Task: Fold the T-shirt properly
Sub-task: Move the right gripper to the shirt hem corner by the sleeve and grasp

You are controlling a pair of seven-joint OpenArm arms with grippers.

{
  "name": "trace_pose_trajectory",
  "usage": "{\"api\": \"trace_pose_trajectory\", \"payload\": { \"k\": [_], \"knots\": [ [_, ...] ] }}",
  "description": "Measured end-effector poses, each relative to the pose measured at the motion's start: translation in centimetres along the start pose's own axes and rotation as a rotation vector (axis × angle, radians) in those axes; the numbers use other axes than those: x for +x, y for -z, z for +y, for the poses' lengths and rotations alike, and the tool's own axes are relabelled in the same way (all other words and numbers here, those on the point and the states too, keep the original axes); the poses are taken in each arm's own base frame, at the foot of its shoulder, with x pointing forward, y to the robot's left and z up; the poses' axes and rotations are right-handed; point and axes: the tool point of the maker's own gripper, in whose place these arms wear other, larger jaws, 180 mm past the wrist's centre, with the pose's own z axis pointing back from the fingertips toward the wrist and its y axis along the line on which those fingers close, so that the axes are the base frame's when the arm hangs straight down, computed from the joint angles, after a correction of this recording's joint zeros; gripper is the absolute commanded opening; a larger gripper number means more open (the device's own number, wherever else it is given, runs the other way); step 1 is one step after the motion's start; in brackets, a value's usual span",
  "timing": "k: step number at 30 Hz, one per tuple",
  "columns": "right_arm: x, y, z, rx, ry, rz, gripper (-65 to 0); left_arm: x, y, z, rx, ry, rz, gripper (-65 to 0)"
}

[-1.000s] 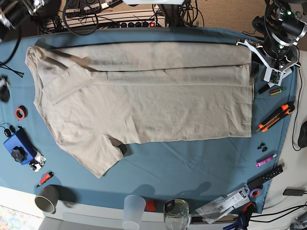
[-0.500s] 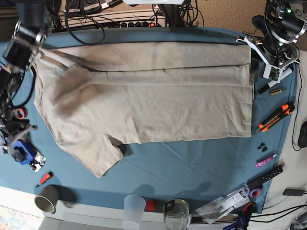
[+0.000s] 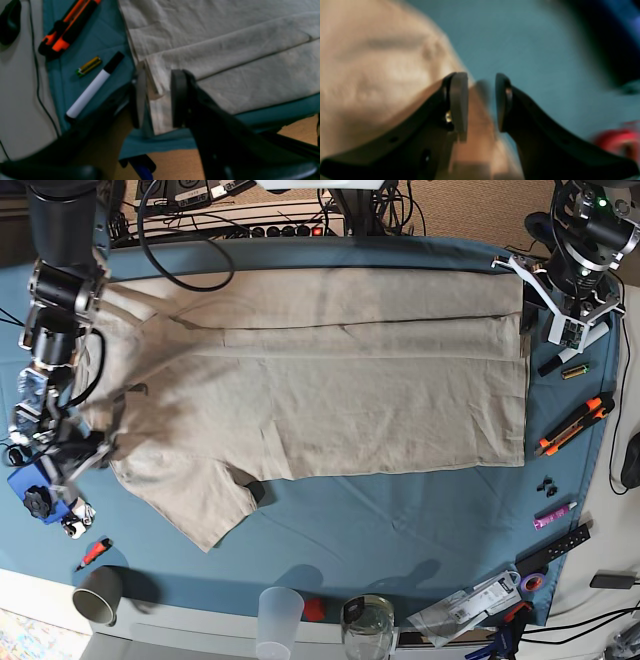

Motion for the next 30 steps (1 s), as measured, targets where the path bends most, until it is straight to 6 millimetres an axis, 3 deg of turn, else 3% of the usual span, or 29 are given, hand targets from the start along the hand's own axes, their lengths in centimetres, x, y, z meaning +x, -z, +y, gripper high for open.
{"api": "trace_pose_trajectory", "payload": {
  "k": [6,8,11,14,21,26,30],
  "knots": [
    [0.2,1.1,1.8,0.034,0.017,-0.037,-46.2,0.4,0.1,-0.4,-0.003,-0.024,-0.029,-46.5],
    [0.2,1.1,1.9,0.036,0.018,-0.035,-50.7,0.4,0.1,-0.5,-0.004,-0.031,-0.031,-46.5],
    [-0.8,0.8,1.7,0.038,0.028,0.035,-65.0,0.4,0.1,-0.5,-0.004,-0.03,-0.031,-46.5],
    [-1.5,0.2,1.7,0.045,0.026,0.112,-65.0,0.5,0.1,-0.4,-0.004,-0.03,-0.035,-46.5],
    [-3.9,-3.8,0.8,0.043,-0.036,0.222,-65.0,0.5,0.1,-0.5,-0.004,-0.032,-0.035,-46.5],
    [-4.0,-7.2,1.7,0.072,-0.126,0.181,-65.0,0.6,0.1,-0.4,-0.001,-0.032,-0.044,-46.5],
    [-5.8,-8.6,1.8,0.054,-0.185,0.196,-65.0,0.6,0.1,-0.4,-0.001,-0.031,-0.043,-46.5]
  ]
}}
